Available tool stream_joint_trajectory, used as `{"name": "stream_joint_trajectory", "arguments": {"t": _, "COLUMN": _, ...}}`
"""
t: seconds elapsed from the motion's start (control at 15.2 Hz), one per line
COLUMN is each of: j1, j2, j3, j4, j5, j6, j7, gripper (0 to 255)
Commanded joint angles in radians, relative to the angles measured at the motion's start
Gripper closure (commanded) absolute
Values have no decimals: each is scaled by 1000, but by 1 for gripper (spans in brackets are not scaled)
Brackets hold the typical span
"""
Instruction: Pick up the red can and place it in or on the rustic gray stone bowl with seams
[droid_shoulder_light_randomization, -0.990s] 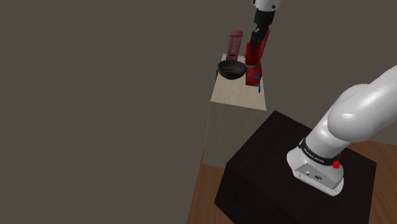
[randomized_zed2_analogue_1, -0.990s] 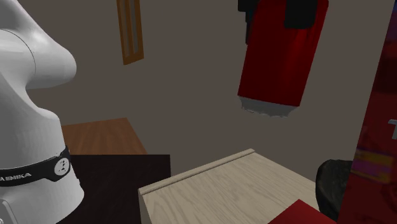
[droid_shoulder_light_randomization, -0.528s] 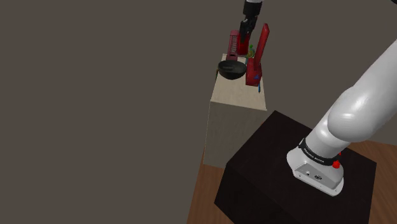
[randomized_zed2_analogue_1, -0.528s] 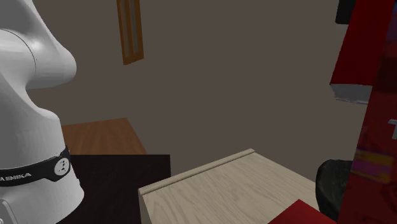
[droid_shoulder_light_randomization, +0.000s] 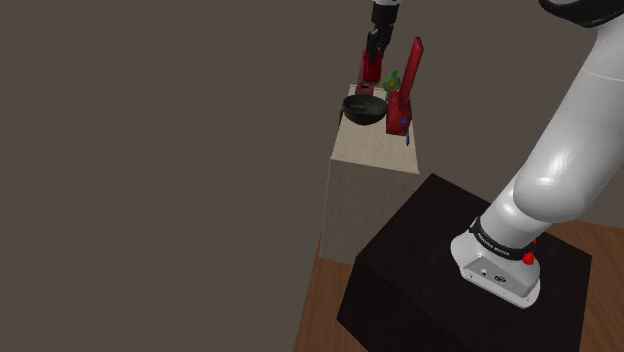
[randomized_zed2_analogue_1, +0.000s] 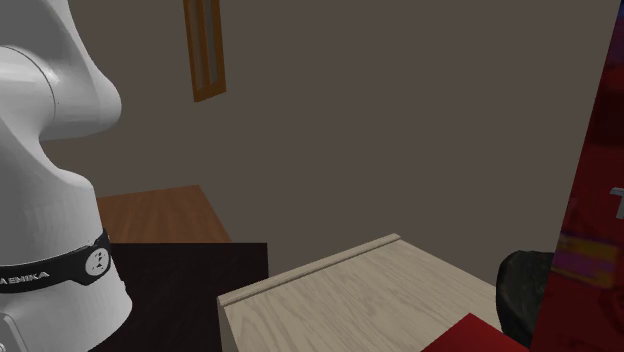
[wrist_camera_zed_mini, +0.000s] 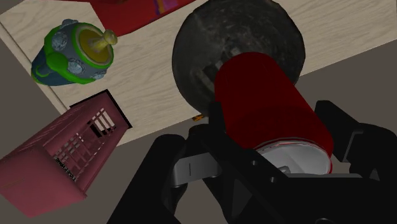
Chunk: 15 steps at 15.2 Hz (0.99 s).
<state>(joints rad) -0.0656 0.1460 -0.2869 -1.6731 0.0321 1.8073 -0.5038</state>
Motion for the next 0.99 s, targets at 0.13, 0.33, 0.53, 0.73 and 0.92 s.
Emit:
{"name": "stream_joint_trajectory", "arguments": {"t": 0.13, "j1": 2, "j2": 4, "j3": 2, "j4": -53, "j5": 2, "j6": 57, "j7": 1, "gripper": 255}}
{"name": "stream_joint_trajectory", "arguments": {"t": 0.33, "j1": 2, "j2": 10, "j3": 2, "j4": -86, "j5": 4, "j6": 96, "j7": 0, "gripper": 255}}
{"name": "stream_joint_trajectory", "arguments": {"t": 0.53, "j1": 2, "j2": 17, "j3": 3, "j4": -117, "j5": 6, "j6": 134, "j7": -2, "gripper": 255}}
{"name": "stream_joint_trajectory", "arguments": {"t": 0.73, "j1": 1, "j2": 27, "j3": 3, "j4": -146, "j5": 10, "j6": 172, "j7": -4, "gripper": 255}}
{"name": "stream_joint_trajectory", "arguments": {"t": 0.92, "j1": 1, "j2": 32, "j3": 4, "j4": -159, "j5": 11, "j6": 190, "j7": -5, "gripper": 255}}
